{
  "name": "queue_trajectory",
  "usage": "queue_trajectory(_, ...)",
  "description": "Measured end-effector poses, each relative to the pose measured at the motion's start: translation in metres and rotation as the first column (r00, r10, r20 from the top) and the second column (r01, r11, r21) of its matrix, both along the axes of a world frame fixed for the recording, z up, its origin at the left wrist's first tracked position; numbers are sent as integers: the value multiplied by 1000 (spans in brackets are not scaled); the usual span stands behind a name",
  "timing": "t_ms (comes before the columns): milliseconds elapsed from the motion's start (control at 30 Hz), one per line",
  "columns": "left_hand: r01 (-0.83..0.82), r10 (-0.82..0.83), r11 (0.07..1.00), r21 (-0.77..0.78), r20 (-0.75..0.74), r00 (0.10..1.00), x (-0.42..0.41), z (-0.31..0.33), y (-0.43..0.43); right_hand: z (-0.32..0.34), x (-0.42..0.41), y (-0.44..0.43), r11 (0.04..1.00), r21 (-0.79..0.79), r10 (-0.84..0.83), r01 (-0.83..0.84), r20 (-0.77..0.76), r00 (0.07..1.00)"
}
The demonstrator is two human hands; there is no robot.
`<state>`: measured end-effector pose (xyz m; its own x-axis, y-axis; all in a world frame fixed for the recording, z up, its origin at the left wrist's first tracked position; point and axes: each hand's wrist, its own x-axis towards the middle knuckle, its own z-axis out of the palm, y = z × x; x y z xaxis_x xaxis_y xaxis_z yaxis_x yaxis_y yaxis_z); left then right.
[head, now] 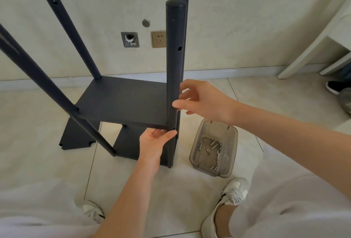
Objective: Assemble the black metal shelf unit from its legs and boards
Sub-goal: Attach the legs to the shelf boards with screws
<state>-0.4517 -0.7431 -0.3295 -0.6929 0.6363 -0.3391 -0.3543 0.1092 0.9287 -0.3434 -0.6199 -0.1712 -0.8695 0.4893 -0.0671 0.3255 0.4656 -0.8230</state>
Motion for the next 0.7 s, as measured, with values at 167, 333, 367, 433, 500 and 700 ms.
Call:
queue_trajectory(167, -14, 14, 1000, -13, -13, 1000, -2, -6, 2, -56, 17, 18, 983, 185, -23, -14, 195, 981)
queue_trajectory(333, -14, 14, 1000, 19, -10, 1000, -2, -9, 2, -148, 37, 31, 986, 155, -130, 66, 451, 883)
queue_trajectory(367, -10, 11, 1000, 18, -7, 1000, -2, -10, 2, -170, 40, 27, 986, 132, -155, 103, 493, 856)
queue_trajectory(433, -10, 10, 1000, 15, -2, 1000, -3, -12, 2, -208, 45, 15, 986, 86, -164, 140, 587, 793)
queue_trajectory(500, -6, 6, 1000, 15, 1, 1000, -3, -13, 2, -235, 49, 2, 992, 37, -116, 123, 667, 736)
queue_trajectory(700, 5, -5, 999, 40, 0, 1000, -3, -10, 1, -259, 52, -9, 997, 45, 8, -66, 766, 642)
